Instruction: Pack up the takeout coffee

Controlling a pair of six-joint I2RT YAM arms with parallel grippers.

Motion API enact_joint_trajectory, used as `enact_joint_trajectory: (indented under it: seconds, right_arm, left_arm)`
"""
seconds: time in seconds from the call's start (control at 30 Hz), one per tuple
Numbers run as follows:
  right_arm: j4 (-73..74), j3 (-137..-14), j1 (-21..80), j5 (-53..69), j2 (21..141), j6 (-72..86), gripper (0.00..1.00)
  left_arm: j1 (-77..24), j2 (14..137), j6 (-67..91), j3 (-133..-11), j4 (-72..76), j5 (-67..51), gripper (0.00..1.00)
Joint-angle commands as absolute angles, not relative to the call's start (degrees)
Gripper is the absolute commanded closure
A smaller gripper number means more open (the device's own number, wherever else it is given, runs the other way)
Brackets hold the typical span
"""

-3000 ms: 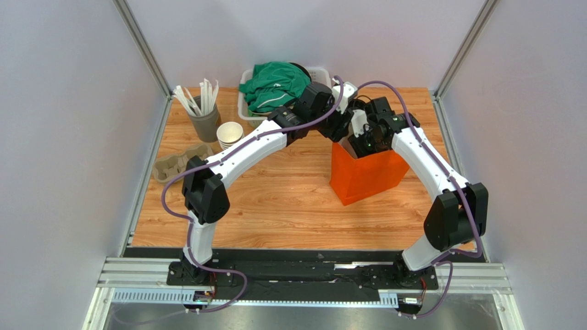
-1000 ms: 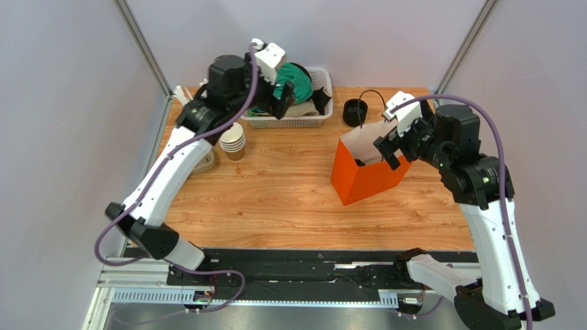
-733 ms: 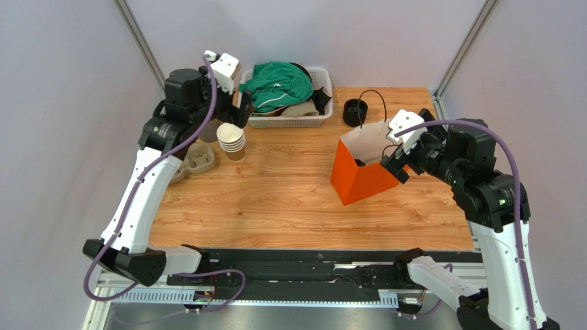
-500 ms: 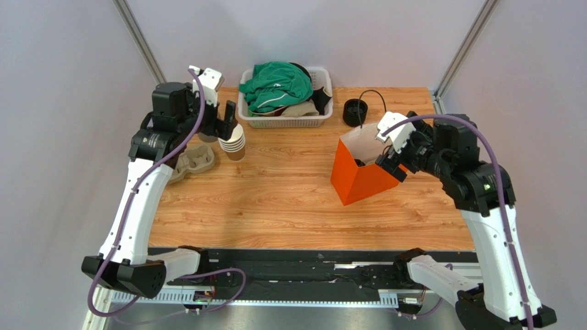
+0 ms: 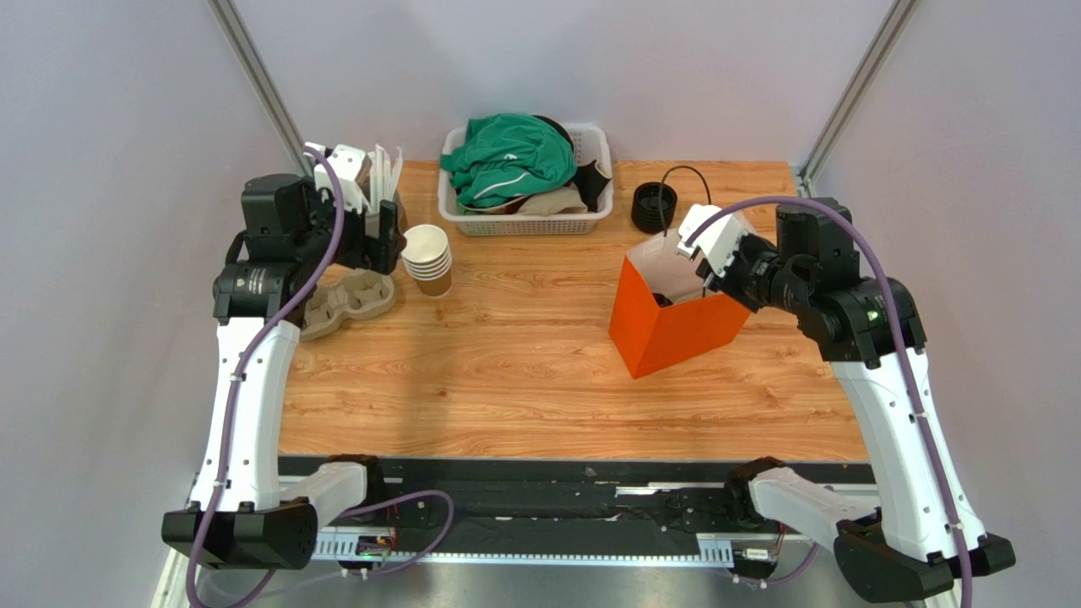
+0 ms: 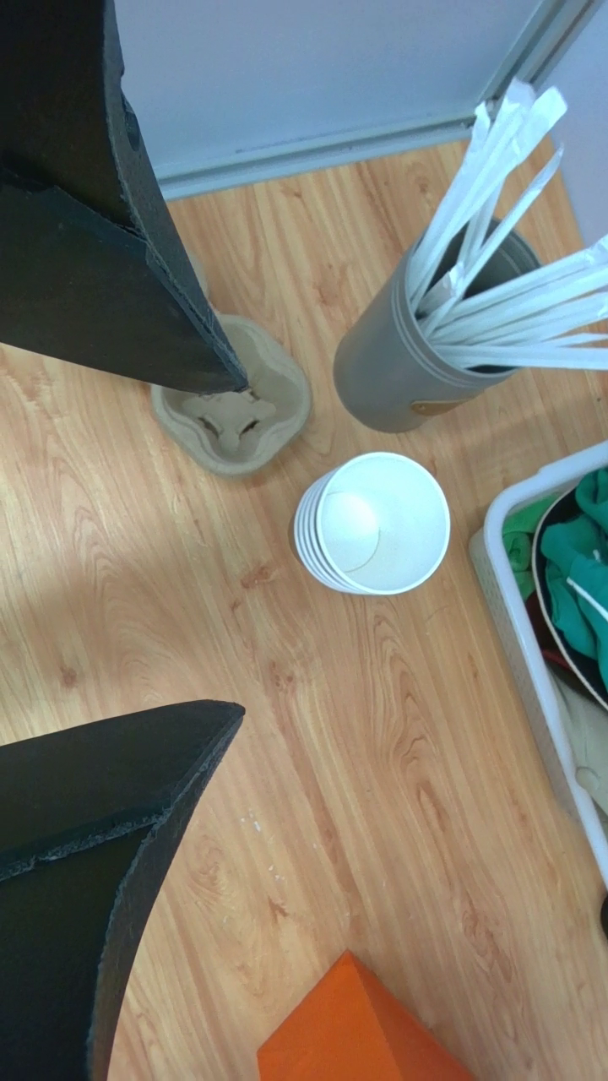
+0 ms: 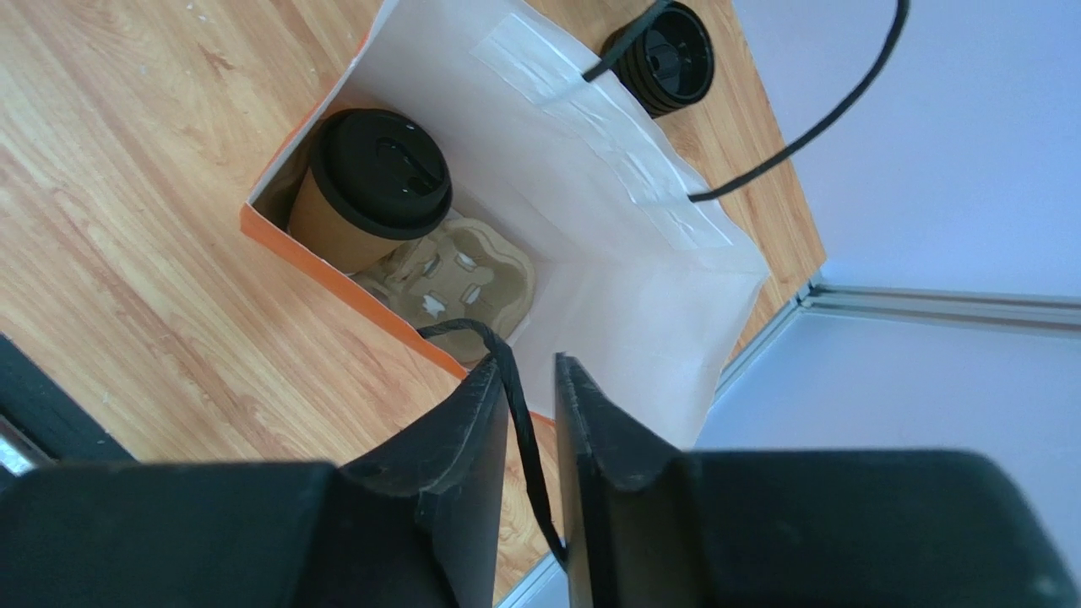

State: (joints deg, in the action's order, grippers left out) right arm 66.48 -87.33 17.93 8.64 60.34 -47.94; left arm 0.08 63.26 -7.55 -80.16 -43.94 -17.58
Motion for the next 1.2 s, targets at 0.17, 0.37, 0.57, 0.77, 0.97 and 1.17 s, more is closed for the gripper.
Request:
enact_joint_trajectory:
  seconds: [0.17, 0.37, 0.57, 0.77, 0.97, 1.17]
  right_arm:
    - [67.7, -91.1, 18.1, 15.5, 62.3, -46.7, 0.87]
    - [66.7, -93.7, 20.3, 17.1, 64.6, -43.8, 0.89]
    - [65.9, -96.8, 25.1, 14.5, 68.2, -42.0, 0.90]
    - [62.4, -95.2, 30.0, 12.4, 70.9, -39.9, 0.91]
    - [60.6, -97.6, 36.1, 11.1, 74.2, -37.4, 0.95]
    - [62.2, -102.4, 41.5, 10.0, 79.2, -36.9, 1.00]
  left_arm:
    - [2.0, 62.1, -6.8, -80.4, -42.5, -20.5, 0.01]
    - [1.9, 63.1, -5.8, -81.4, -42.5, -21.2, 0.01]
    - [1.9, 62.8, -5.7, -80.4, -42.0, -21.4, 0.01]
    - [1.9, 61.7, -5.5, -79.2, -41.5, -21.4, 0.01]
    - [2.0, 61.5, -5.4, -78.6, -41.1, -21.0, 0.01]
    - [1.9, 60.8, -5.3, -77.3, -40.2, -20.7, 0.01]
